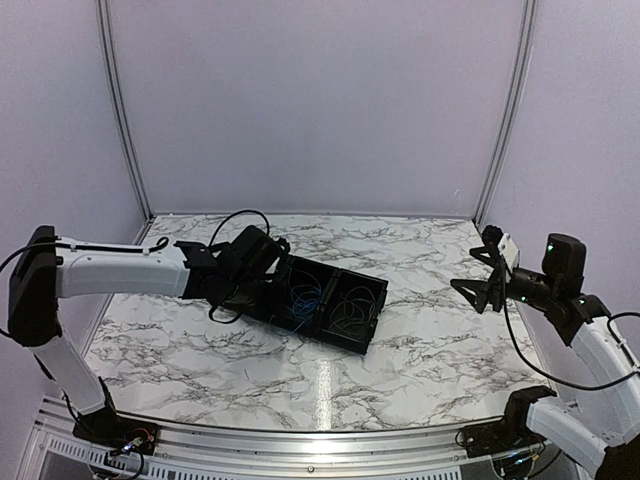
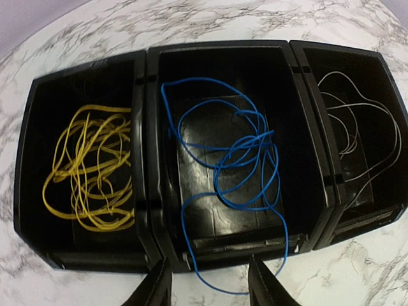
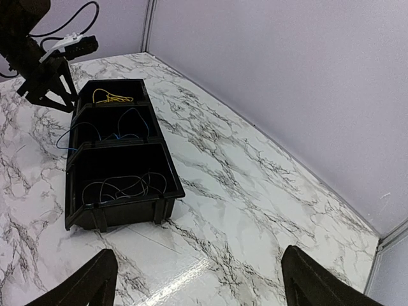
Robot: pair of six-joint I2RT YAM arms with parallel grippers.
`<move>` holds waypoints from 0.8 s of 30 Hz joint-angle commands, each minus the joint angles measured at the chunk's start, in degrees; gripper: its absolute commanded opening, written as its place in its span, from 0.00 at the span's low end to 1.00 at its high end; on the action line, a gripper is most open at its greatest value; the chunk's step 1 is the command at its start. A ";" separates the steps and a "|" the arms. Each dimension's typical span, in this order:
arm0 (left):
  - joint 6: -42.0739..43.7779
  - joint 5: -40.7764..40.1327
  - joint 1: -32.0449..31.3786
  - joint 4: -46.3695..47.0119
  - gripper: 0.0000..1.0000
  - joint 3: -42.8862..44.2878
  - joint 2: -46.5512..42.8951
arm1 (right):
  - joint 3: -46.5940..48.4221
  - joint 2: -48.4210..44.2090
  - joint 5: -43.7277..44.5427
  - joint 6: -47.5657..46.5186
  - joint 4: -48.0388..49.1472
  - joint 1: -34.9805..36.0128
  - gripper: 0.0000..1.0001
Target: Untangle the cables
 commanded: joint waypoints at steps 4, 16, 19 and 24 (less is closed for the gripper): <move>-25.23 -4.44 -2.73 10.01 0.44 -15.19 -6.19 | 0.64 0.99 -0.02 -0.96 -1.25 -0.38 0.89; -35.42 3.98 -2.60 28.50 0.37 -20.78 -0.44 | 0.56 0.86 0.33 -0.93 -1.29 -0.32 0.89; -35.73 4.44 -2.43 28.53 0.35 -20.05 0.94 | 0.56 0.90 0.32 -1.06 -1.35 -0.36 0.88; -36.24 4.38 -2.24 28.32 0.32 -19.82 1.29 | 0.52 1.02 0.19 -1.14 -1.34 -0.38 0.88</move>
